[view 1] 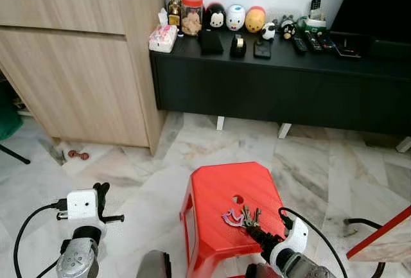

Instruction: Hang keys on a hook

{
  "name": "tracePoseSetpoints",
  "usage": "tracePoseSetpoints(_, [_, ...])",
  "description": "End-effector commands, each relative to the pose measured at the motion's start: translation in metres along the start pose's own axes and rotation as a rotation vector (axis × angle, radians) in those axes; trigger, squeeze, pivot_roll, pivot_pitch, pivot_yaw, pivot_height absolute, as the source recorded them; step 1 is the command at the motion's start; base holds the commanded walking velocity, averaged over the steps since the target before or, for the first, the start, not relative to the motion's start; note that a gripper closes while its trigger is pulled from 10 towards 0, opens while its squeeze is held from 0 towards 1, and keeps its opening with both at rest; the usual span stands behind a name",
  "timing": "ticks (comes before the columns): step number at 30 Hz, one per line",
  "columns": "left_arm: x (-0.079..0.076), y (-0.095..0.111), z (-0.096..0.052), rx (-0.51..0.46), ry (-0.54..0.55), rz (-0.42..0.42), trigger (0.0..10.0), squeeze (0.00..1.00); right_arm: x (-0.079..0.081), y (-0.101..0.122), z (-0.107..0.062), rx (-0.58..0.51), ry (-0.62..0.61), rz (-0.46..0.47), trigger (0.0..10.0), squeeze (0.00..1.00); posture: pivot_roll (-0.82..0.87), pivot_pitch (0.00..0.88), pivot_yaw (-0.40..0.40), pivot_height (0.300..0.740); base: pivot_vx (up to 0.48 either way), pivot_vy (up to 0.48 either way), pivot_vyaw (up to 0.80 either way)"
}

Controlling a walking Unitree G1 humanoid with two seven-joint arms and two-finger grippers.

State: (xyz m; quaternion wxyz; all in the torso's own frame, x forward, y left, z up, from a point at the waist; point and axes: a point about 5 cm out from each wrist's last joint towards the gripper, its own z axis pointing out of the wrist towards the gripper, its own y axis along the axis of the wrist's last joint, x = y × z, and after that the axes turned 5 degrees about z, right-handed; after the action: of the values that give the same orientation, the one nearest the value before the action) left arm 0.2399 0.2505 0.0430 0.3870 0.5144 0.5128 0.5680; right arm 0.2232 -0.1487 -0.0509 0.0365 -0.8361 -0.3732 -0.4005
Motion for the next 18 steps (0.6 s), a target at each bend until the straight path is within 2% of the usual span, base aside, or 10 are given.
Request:
tracePoseSetpoints(1, [-0.001,-0.005,-0.002,0.027,-0.010,0.024,10.0,0.00,-0.004,0.001,0.000,-0.003,-0.025,-0.001,10.0,1.00,0.22,0.076,-0.095,0.626,0.000,0.000,0.00])
tracePoseSetpoints(2, [-0.001,-0.005,-0.002,0.027,-0.012,0.026,10.0,0.00,-0.005,0.002,0.000,-0.014,-0.032,0.013,10.0,1.00,0.22,0.076,-0.095,0.626,0.000,0.000,0.00])
tracePoseSetpoints(3, [-0.002,-0.005,-0.002,0.027,-0.014,0.029,10.0,0.00,-0.006,0.004,0.000,-0.032,-0.035,0.033,10.0,0.57,0.22,0.077,-0.096,0.626,0.000,0.000,0.00])
tracePoseSetpoints(5, [-0.002,-0.005,-0.003,0.028,-0.017,0.033,10.0,0.00,-0.006,0.007,0.000,-0.051,-0.043,0.041,10.0,0.00,0.22,0.078,-0.095,0.626,0.000,0.000,0.00])
tracePoseSetpoints(13, [-0.003,-0.004,-0.002,0.027,-0.018,0.038,10.0,0.00,0.012,0.015,0.006,-0.065,0.069,0.020,10.0,0.00,0.23,0.080,-0.097,0.626,0.000,0.000,0.00])
tracePoseSetpoints(18, [-0.004,-0.004,-0.002,0.024,-0.019,0.041,10.0,0.00,0.016,0.017,0.008,-0.064,0.076,0.015,10.0,0.00,0.23,0.082,-0.099,0.626,0.000,0.000,0.00])
